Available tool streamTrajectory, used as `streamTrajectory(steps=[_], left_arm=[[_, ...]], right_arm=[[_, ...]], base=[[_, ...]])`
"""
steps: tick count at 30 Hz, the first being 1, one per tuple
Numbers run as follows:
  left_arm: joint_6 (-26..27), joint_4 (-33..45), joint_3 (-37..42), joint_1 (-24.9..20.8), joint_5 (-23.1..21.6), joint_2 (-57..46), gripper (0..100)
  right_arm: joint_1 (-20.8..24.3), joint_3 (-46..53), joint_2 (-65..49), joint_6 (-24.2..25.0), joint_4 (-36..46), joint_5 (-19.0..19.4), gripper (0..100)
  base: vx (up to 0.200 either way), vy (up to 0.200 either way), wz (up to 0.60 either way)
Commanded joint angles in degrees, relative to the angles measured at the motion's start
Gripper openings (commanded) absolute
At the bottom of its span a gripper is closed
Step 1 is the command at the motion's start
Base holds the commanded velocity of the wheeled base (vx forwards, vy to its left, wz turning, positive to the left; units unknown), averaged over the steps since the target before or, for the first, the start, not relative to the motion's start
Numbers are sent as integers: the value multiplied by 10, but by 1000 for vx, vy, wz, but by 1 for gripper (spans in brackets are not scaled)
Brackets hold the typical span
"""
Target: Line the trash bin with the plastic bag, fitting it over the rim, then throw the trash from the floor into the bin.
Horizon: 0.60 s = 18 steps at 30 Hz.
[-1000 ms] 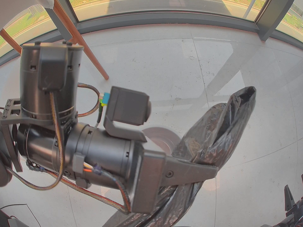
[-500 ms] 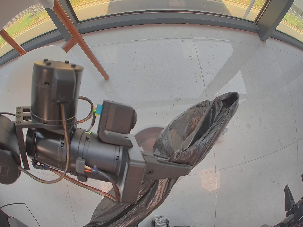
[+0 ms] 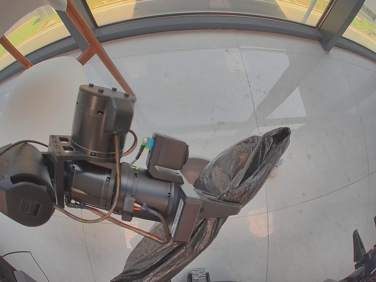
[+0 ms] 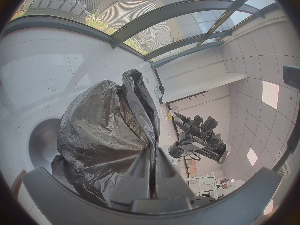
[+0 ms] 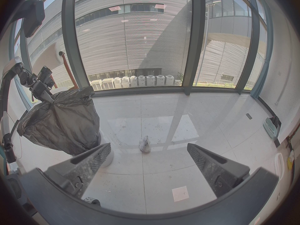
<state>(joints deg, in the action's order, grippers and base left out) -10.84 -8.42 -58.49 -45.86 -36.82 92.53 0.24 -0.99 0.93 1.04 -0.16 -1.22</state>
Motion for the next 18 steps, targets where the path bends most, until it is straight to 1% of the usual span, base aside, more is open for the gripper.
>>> streamTrajectory(steps=[1,5,7,9,10,12,15,17,18], left_arm=[[0,0,-12,1,0,27,0],[12,-5,-14,9,0,42,0],[33,-11,-12,25,-1,53,0],[46,-11,-13,39,-1,63,0],[46,-11,-13,39,-1,63,0],[64,-12,-15,57,3,70,0],[96,-12,-19,60,21,71,0],[117,-11,-22,57,61,71,0],[117,-11,-22,57,61,71,0]], right_arm=[[0,10,-9,0,0,0,100],[0,10,-9,1,0,0,100],[0,10,-9,0,0,0,100],[0,10,-9,1,0,0,100],[0,10,-9,1,0,0,100],[0,10,-9,1,0,0,100],[0,10,-9,1,0,0,100],[0,10,-9,2,0,0,100],[0,10,-9,2,0,0,100]], base=[[0,0,0],[0,0,0],[0,0,0],[0,0,0],[0,0,0],[0,0,0],[0,0,0],[0,0,0],[0,0,0]])
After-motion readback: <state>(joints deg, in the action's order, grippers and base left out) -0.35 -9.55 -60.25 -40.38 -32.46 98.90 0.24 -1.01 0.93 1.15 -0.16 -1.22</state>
